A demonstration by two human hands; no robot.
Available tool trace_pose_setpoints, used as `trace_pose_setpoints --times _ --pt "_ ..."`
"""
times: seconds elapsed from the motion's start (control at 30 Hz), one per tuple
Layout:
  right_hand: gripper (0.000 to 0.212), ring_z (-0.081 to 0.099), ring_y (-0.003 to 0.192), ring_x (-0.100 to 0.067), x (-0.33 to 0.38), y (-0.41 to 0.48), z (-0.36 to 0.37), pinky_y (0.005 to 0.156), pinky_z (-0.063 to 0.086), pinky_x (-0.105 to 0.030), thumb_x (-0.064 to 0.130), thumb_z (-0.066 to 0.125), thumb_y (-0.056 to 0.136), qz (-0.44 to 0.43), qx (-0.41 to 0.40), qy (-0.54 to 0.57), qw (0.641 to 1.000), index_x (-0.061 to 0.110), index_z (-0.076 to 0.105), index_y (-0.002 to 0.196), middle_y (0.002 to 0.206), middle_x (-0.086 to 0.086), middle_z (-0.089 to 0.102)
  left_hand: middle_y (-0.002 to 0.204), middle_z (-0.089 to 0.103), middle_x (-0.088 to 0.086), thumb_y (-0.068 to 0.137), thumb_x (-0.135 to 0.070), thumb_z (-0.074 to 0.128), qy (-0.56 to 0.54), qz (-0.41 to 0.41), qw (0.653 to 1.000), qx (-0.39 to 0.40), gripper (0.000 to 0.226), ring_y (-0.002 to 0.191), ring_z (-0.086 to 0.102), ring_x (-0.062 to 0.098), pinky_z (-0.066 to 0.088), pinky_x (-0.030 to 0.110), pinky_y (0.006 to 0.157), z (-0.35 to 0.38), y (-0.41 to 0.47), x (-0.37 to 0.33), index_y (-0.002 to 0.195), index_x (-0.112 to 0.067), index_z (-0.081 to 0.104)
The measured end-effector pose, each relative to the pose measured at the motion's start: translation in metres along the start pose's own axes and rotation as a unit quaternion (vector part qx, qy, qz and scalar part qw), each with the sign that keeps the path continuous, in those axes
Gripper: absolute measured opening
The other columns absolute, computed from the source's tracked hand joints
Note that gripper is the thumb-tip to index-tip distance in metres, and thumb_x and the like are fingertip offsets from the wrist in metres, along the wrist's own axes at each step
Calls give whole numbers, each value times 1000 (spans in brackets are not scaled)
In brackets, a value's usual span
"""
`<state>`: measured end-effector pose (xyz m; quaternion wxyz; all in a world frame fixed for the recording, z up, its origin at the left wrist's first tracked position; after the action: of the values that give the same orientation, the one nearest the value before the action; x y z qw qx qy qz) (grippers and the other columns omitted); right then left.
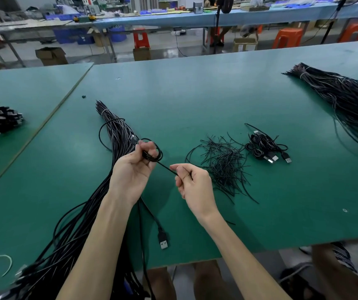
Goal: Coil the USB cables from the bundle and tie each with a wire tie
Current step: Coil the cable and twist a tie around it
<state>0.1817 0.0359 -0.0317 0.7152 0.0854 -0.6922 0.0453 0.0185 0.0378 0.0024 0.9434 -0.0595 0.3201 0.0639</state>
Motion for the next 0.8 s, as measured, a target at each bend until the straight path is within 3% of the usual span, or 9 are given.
trace_pose_setpoints --times 0.13,0.23,0.3,0.43,0.5,0.63,0.8 --pt "22 48 54 -6 4 -1 -3 48 38 -18 18 52 108 -3 -22 48 999 16 74 107 65 6 59 85 67 7 108 -13 41 119 23 992 13 37 80 69 16 59 27 80 5 -4 1 83 -7 67" --pt "19 50 52 -10 7 -2 -7 45 39 -19 22 57 106 6 -52 118 992 12 72 100 67 0 63 88 71 7 108 -12 42 155 14 988 2 26 102 75 26 61 30 85 7 -4 7 91 -3 60" --pt "18 55 51 -13 9 -2 -9 42 39 -22 21 61 104 12 -73 160 984 6 67 96 69 -5 66 89 74 8 108 -11 42 166 0 986 4 24 106 74 29 61 30 84 8 -5 10 95 -1 59" --pt "14 61 56 -17 11 -1 -13 45 44 -23 15 62 103 31 -89 247 964 3 66 96 73 -8 68 84 63 6 108 -11 43 194 -26 980 23 21 81 72 19 60 28 76 10 -7 14 96 -2 58" --pt "18 62 61 -16 13 -2 -13 49 47 -23 16 60 104 36 -66 268 961 4 69 94 75 -6 68 78 57 1 109 -6 39 166 -39 985 25 20 67 62 13 58 27 72 10 -6 14 99 -4 56" --pt "29 70 69 -21 16 -4 -9 47 47 -26 17 47 109 29 -36 246 968 6 62 87 93 -13 75 70 49 -6 95 10 31 1 -64 997 41 27 57 52 7 56 26 68 9 -2 9 102 -7 51" --pt "30 55 49 -15 13 -4 -6 41 38 -22 17 46 110 46 -12 249 967 4 59 86 81 -16 72 70 46 -5 85 11 38 -90 -43 994 40 27 56 46 8 53 26 65 7 1 6 99 -8 51"
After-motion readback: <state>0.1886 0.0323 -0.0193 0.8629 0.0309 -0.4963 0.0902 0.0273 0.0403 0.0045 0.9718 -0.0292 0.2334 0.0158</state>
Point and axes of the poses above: each hand's wrist, its own y-axis towards the middle knuckle, its own z-axis out of the palm, x = y × z, the point moved 3 cm from there along y, towards the middle knuckle
